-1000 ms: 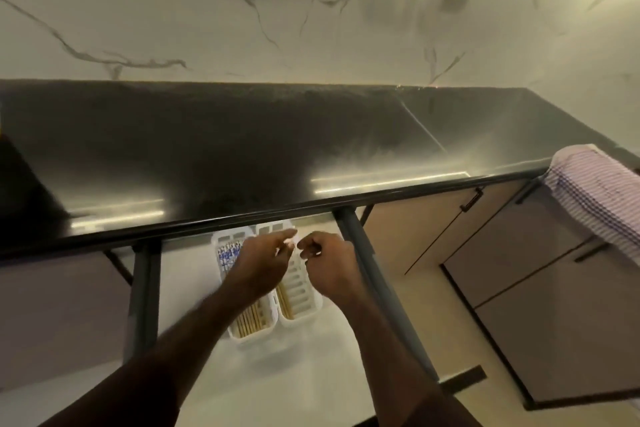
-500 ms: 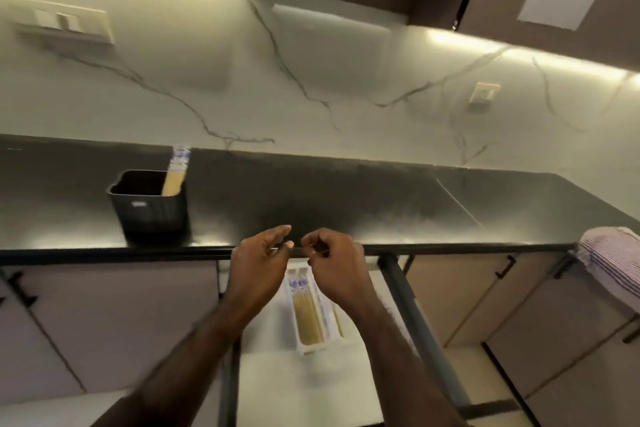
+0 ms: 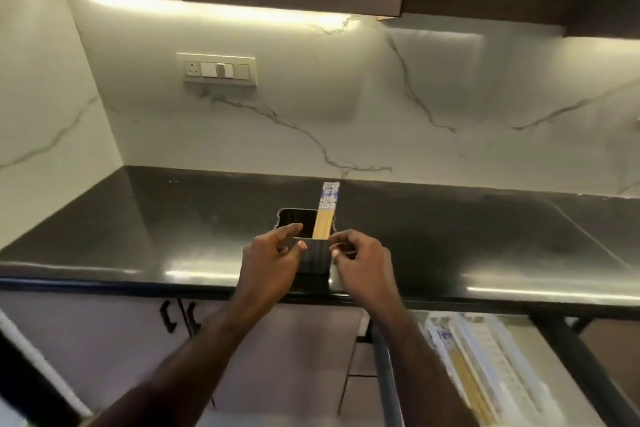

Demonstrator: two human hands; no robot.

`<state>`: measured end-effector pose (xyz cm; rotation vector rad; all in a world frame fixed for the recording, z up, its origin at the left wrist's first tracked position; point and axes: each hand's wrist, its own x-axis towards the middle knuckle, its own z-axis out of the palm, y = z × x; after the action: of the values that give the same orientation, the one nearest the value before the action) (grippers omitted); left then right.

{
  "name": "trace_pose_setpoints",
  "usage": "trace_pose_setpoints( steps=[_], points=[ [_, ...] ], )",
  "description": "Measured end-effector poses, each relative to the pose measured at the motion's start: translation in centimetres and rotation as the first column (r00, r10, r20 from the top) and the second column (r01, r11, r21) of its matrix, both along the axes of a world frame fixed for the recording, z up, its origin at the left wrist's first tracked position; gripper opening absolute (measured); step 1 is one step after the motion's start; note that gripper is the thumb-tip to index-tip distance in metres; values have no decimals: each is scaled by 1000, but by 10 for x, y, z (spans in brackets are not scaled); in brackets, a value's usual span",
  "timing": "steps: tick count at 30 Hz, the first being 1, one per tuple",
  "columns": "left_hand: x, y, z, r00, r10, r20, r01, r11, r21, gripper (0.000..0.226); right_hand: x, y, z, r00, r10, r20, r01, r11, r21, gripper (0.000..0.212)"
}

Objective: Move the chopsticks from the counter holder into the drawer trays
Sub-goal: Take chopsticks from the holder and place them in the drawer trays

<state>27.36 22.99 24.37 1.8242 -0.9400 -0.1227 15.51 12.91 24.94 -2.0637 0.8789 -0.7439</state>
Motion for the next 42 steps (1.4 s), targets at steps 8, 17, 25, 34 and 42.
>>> trace_pose_setpoints(
  steps=[8, 17, 25, 34, 42],
  points=[
    [91, -37, 7, 999, -39, -31, 37, 997, -70, 37, 82, -34, -3, 996, -84, -7, 83, 996, -8, 19],
    [147, -139, -25, 988, -131, -84, 132, 991, 8, 42, 151, -117, -41, 976, -185, -111, 197, 975, 105, 38],
    [178, -216, -54, 974, -185, -129, 197, 976, 90, 43, 180, -161, -64, 955, -225, -194, 253, 958, 136, 37],
    [193, -244, -70, 938, -220, -269, 246, 967, 66, 42, 190, -168, -74, 941, -268, -207, 304, 938, 168, 36],
    [198, -245, -80, 882, -222, -415, 217, 974, -60, 33, 199, -164, -76, 929, -210, -306, 261, 956, 136, 26]
  ],
)
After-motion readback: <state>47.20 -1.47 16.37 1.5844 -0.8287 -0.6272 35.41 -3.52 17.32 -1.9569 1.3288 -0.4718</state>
